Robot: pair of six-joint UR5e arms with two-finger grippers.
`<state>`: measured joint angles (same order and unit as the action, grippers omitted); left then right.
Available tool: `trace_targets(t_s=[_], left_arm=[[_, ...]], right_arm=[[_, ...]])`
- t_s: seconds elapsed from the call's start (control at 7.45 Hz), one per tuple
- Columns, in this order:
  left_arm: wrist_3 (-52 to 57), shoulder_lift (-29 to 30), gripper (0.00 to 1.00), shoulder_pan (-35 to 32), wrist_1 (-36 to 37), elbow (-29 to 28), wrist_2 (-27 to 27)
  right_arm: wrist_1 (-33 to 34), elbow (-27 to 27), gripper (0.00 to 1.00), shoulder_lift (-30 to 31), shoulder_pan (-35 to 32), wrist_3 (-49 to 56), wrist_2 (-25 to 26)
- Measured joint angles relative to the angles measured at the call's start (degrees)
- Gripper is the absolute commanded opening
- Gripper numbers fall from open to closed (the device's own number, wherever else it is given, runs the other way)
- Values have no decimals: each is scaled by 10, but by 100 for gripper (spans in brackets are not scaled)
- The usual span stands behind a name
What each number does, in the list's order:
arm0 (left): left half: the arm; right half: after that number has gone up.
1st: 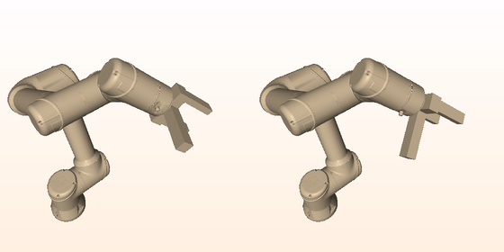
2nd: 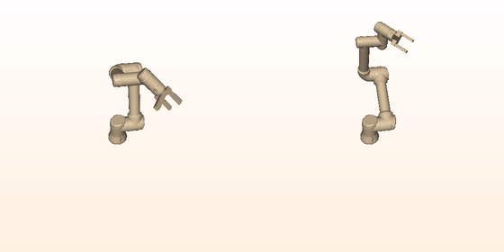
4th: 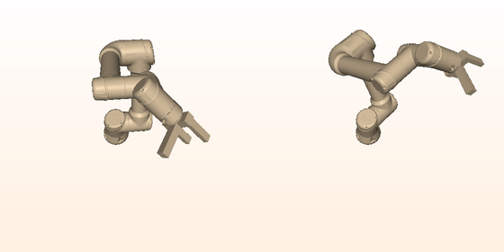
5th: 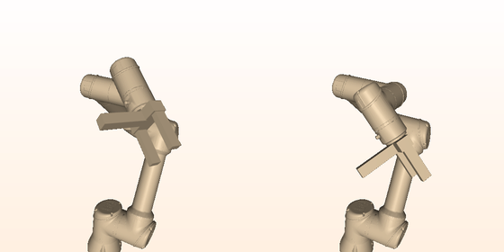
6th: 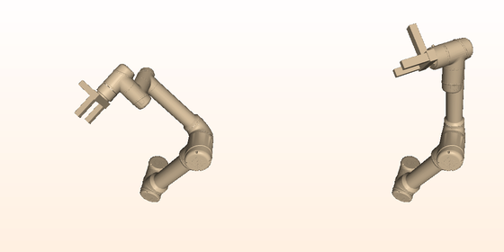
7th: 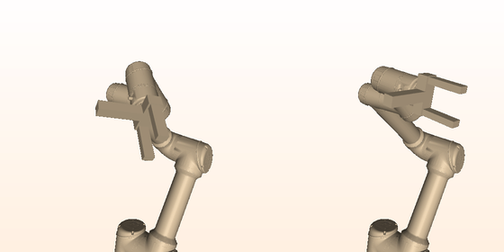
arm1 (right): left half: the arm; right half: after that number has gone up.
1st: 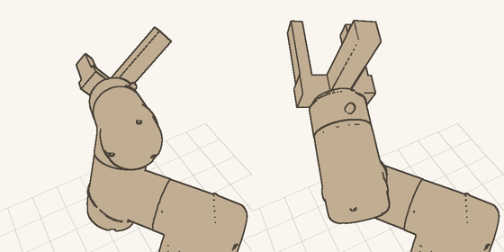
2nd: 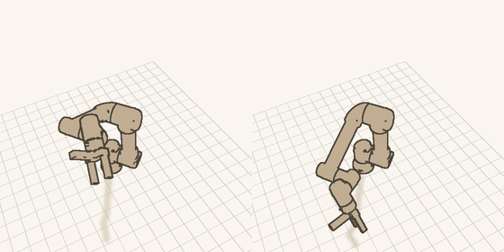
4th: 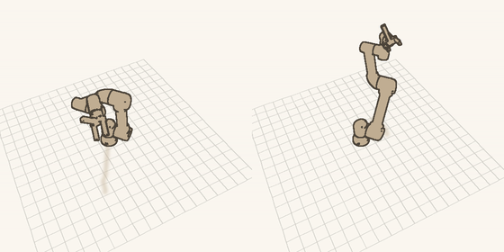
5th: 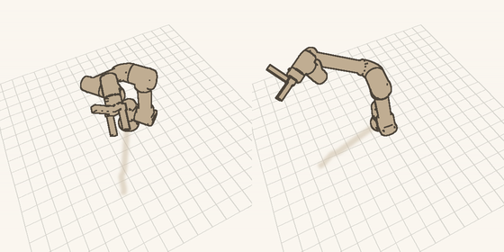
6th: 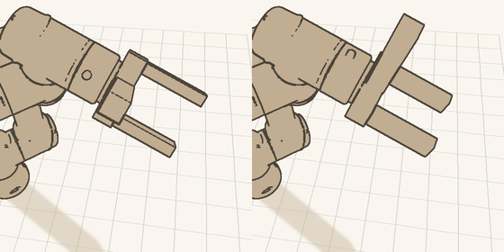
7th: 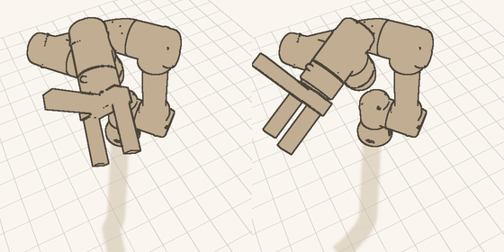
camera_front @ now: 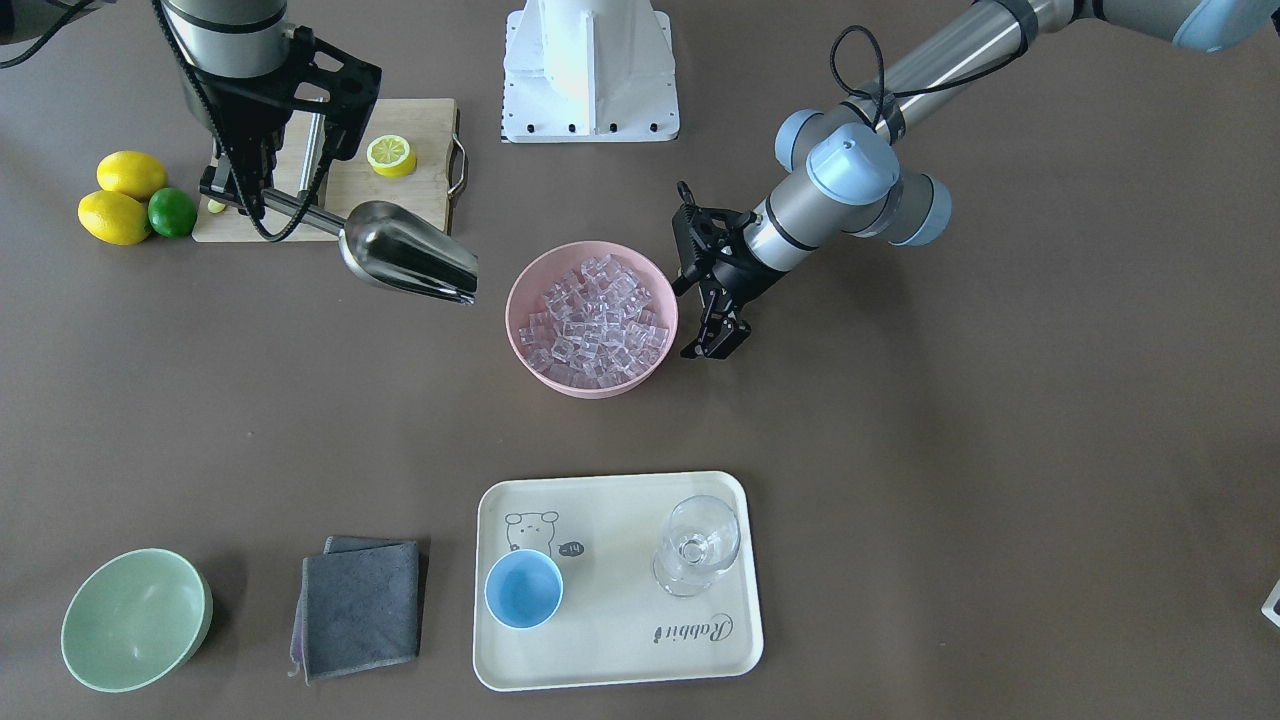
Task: Put ice in cup with scoop
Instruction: 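Carry the metal scoop with the right gripper over the pink bowl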
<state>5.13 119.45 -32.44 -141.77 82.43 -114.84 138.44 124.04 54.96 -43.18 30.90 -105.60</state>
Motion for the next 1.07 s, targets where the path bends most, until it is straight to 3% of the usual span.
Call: trace_targets(t_s=[0.54,1.07], left_arm=[[2,-1,99,3,-3,0,-2],[2,-3,99,4,-4,0,-3]], right_arm=[[44,-112,0,-121,48,-35,29],[69,-187,0,-169,58,-37,36]])
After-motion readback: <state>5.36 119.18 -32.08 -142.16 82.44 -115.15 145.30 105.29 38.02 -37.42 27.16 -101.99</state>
